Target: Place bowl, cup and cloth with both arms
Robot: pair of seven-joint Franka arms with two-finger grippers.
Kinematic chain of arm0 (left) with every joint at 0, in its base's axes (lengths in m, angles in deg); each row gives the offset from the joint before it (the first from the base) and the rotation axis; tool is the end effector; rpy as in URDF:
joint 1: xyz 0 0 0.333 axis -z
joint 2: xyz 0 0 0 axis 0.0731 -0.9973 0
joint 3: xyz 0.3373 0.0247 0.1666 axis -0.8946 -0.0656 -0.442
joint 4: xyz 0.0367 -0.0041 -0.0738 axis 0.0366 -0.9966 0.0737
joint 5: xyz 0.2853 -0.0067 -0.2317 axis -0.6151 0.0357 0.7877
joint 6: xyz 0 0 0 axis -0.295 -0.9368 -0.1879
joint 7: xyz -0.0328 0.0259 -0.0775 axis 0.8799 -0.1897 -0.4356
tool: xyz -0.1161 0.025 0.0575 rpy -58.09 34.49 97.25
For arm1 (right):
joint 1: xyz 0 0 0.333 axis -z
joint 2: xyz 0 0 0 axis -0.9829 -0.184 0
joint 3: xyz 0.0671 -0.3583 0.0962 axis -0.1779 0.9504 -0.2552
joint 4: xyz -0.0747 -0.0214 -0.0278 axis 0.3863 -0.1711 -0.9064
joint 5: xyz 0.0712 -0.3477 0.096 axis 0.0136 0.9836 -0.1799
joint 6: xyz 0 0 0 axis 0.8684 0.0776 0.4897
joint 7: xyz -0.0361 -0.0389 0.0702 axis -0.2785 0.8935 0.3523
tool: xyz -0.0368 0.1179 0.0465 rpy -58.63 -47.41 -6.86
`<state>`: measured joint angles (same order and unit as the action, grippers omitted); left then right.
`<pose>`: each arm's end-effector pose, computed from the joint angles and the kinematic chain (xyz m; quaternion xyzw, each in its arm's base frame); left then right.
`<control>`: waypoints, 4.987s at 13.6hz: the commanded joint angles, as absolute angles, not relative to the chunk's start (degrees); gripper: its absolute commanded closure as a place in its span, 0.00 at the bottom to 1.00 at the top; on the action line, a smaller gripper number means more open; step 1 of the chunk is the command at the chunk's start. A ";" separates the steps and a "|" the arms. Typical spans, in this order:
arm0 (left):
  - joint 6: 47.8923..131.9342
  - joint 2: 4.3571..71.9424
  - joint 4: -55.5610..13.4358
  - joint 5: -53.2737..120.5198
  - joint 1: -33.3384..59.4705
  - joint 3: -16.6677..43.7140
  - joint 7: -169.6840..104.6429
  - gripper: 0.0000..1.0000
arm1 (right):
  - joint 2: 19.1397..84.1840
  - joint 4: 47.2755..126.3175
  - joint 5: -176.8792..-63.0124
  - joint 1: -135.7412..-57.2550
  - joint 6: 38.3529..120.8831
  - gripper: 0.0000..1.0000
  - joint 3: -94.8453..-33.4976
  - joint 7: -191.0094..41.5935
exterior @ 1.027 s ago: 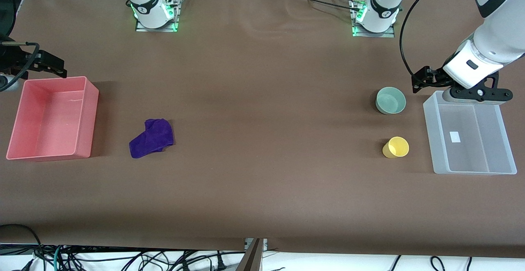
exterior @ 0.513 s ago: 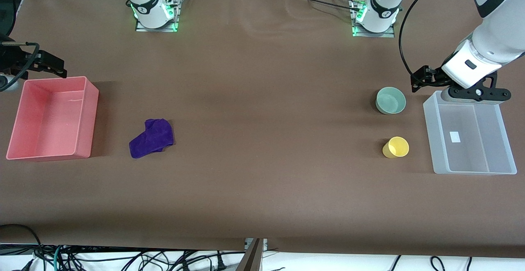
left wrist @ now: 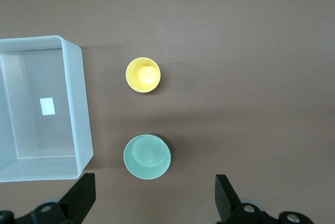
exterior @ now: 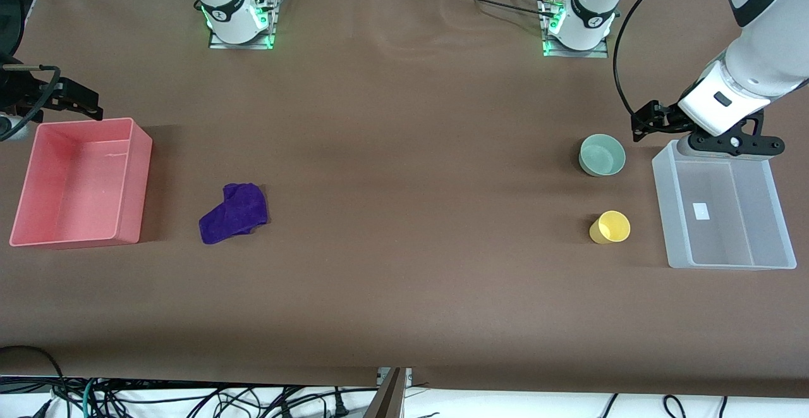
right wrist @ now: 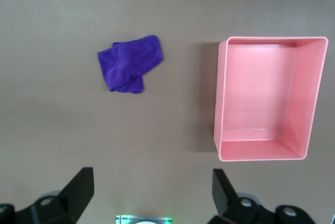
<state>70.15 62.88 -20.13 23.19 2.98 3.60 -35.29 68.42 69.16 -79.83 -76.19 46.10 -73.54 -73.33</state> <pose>0.5341 -0.0629 0.5955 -0.9992 0.0317 0.0193 0.0133 0.5551 -0.0039 0.6527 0.9977 0.0355 -0.0535 0.0222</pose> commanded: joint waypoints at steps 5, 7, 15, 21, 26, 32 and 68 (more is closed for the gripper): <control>65.23 61.84 -19.52 24.63 3.22 3.46 -37.90 0.00 | 68.97 69.78 -80.11 -76.41 46.70 0.00 -73.14 -74.07; 61.89 60.70 -19.96 24.63 3.14 3.55 -45.17 0.00 | 68.89 69.78 -80.20 -76.50 46.79 0.00 -73.14 -73.90; 73.96 58.67 -35.04 23.58 -3.26 3.46 -78.20 0.00 | 58.80 69.95 -81.69 -77.46 51.71 0.00 -73.93 -74.33; 104.47 56.41 -53.71 14.18 -4.07 3.55 -89.40 0.00 | 50.62 70.21 -82.05 -78.78 55.21 0.00 -73.84 -74.77; 119.15 47.96 -57.05 13.65 -5.83 3.55 -90.12 0.10 | 50.34 89.69 -86.88 -80.02 82.50 0.00 -75.41 -70.13; 121.29 45.58 -56.70 10.13 -6.00 3.55 -92.49 1.00 | 47.18 99.21 -85.39 -81.86 100.03 0.00 -76.65 -70.37; 78.06 36.44 -10.22 11.54 -26.66 14.51 -95.29 0.00 | 46.74 88.48 -78.88 -71.76 75.78 1.00 -53.01 -113.36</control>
<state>81.56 35.70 -11.78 10.72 -27.00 11.19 -103.38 46.35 85.85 -78.65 -72.53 73.47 -52.99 -111.86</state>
